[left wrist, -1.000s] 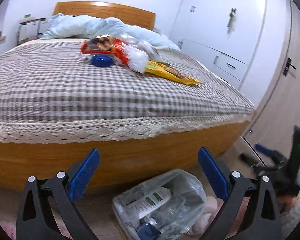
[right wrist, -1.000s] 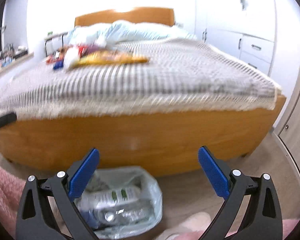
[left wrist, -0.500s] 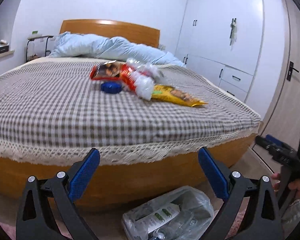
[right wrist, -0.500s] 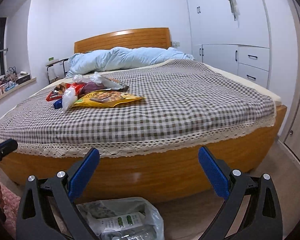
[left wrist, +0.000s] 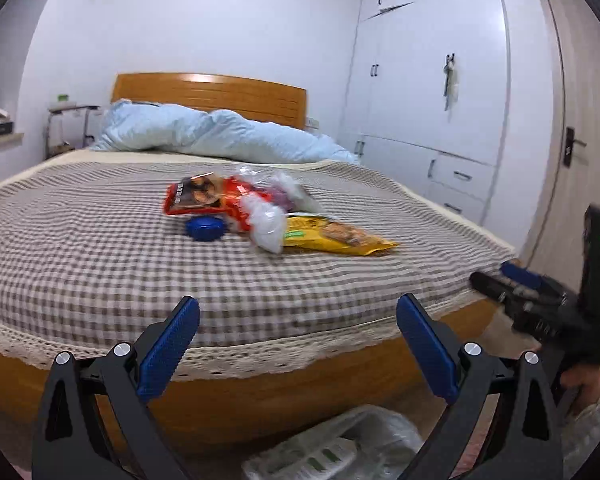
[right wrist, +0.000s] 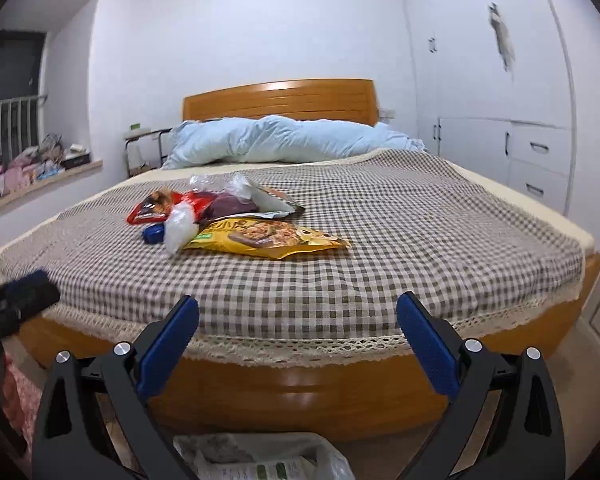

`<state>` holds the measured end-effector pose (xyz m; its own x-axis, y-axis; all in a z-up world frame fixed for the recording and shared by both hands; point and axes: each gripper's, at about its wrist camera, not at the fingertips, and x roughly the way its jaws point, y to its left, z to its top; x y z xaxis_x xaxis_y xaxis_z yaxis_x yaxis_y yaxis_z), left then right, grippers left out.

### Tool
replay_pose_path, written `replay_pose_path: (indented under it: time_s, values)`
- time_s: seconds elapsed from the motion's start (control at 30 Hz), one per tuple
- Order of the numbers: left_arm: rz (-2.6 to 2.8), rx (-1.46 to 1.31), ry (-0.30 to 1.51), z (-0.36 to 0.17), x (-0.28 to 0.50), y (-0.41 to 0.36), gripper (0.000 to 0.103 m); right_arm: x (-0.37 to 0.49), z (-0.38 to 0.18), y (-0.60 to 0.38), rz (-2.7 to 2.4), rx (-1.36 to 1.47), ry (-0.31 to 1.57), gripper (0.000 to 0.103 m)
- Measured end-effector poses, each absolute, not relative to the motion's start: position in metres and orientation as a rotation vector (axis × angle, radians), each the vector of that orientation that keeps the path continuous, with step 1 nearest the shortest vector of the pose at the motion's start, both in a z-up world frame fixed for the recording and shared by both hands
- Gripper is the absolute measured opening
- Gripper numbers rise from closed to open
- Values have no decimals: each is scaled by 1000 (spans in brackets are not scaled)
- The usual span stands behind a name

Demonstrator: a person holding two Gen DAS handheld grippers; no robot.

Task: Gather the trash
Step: 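Raise both open grippers out of the bin toward the bed, then move both open grippers over the bed toward the remaining trash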

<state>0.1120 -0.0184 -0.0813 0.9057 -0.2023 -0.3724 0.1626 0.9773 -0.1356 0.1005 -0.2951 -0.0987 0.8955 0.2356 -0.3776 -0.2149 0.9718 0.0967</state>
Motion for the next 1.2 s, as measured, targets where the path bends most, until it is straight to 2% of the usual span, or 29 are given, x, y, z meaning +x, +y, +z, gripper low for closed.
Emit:
replay_pose_path:
  time_s: [0.2, 0.3, 0.7, 0.9, 1.2]
  values:
    - [-189, -142, 466, -89, 119, -8, 95, 99, -103, -289, 199, 112, 405, 95]
    - [-198, -153, 411, -76, 127, -7, 95, 99, -94, -287, 173, 91, 321, 95]
    - [-231, -333, 503, -70, 186, -15, 95, 120, -91, -312, 198, 192, 466, 95]
    - [-283, -343, 510, -76, 193, -41, 95, 99, -94, -330, 134, 177, 527, 95]
    - [-223, -344, 531, -78, 183, -55, 95, 101, -90, -331, 151, 81, 525, 95]
